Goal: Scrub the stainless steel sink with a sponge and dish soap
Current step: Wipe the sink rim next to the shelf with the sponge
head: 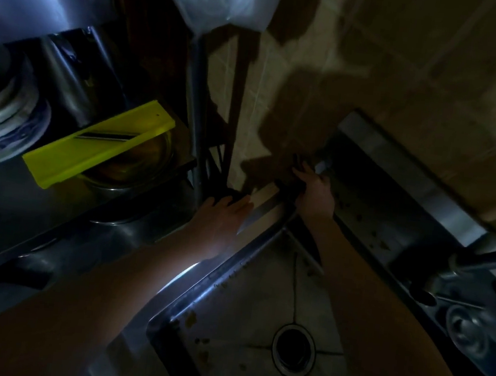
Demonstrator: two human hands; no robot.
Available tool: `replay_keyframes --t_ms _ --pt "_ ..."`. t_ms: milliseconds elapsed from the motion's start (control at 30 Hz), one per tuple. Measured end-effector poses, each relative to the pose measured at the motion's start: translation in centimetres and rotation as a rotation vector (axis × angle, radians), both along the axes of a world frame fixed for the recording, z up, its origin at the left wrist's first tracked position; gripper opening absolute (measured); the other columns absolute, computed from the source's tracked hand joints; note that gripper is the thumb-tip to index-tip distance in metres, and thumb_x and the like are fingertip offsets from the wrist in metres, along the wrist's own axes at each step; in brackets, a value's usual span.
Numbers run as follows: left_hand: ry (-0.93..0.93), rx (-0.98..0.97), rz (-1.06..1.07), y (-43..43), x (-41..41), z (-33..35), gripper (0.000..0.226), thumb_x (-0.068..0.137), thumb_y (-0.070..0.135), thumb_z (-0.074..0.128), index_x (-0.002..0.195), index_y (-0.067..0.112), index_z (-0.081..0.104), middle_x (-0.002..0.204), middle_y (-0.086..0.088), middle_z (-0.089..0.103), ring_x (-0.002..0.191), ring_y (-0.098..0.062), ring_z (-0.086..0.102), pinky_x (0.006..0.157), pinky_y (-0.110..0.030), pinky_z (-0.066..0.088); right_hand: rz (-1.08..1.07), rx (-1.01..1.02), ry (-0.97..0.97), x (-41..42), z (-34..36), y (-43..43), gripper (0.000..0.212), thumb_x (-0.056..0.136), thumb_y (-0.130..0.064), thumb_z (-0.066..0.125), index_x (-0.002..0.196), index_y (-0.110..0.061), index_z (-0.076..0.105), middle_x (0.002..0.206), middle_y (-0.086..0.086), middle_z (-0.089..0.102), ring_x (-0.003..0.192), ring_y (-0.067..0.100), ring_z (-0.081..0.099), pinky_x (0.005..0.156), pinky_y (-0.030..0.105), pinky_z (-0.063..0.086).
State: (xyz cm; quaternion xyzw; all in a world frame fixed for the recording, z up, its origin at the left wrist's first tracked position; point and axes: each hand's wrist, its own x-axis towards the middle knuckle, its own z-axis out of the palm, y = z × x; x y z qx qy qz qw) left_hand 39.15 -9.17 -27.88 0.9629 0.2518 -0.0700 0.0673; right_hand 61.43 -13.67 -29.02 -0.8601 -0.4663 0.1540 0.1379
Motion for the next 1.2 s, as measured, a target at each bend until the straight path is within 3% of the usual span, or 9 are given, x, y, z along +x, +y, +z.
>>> replay_keyframes --t_ms 233,467,600,800,1033,1200 --pt "0.035 0.014 -0.025 0.3 1.7 0.8 0.053 0.096 0.024 0.041 0.144 0.018 0.021 0.158 0.001 0.014 0.134 -0.024 0.031 0.101 -0.043 0.035 -0.082 -0.045 -0.017 3.2 0.8 1.2 0.06 0.089 -0.005 0.055 0.14 -0.032 0.041 0.157 -0.005 0.023 0.142 0.037 0.02 0.103 0.053 0.041" --pt "0.008 0.005 -0.038 0.4 2.4 0.4 0.055 0.093 0.022 0.046 0.142 0.019 0.025 0.153 0.002 0.024 0.13 -0.023 0.035 0.099 -0.044 0.037 -0.159 0.022 -0.095 2.3 -0.7 0.7 0.06 0.087 0.002 0.051 0.139 -0.027 0.044 0.151 0.002 0.035 0.131 0.041 0.033 0.101 0.053 0.042" --pt "0.018 -0.049 -0.02 -0.3 3.0 0.5 0.056 0.093 0.015 0.044 0.145 0.019 0.022 0.155 0.001 0.021 0.137 -0.024 0.026 0.105 -0.045 0.028 -0.218 -0.035 -0.14 2.6 -1.2 -1.7 0.049 0.088 -0.005 0.051 0.134 -0.021 0.049 0.148 0.006 0.04 0.129 0.042 0.035 0.1 0.051 0.041" --pt "0.019 -0.04 -0.044 -0.6 3.6 0.6 0.051 0.098 0.018 0.036 0.146 0.018 0.017 0.156 -0.001 0.018 0.138 -0.022 0.024 0.106 -0.045 0.024 -0.285 -0.097 -0.145 3.1 -1.4 -5.1 0.054 0.088 -0.007 0.05 0.139 -0.023 0.042 0.152 0.003 0.034 0.135 0.04 0.028 0.104 0.049 0.038" --pt "0.039 -0.02 -0.071 -0.3 3.5 0.1 0.055 0.095 0.02 0.041 0.145 0.016 0.018 0.155 -0.002 0.02 0.135 -0.023 0.029 0.102 -0.045 0.027 -0.364 -0.053 -0.172 3.0 -1.7 -6.7 0.05 0.09 -0.003 0.046 0.138 -0.018 0.045 0.151 0.004 0.036 0.13 0.04 0.033 0.102 0.047 0.04" --pt "0.037 -0.058 -0.07 -0.2 3.7 0.1 0.057 0.094 0.021 0.043 0.146 0.016 0.019 0.155 -0.002 0.02 0.136 -0.024 0.028 0.105 -0.046 0.028 -0.421 0.055 -0.125 2.4 -1.4 -5.2 0.045 0.088 -0.003 0.047 0.131 -0.015 0.05 0.14 0.01 0.049 0.123 0.04 0.042 0.098 0.043 0.042"
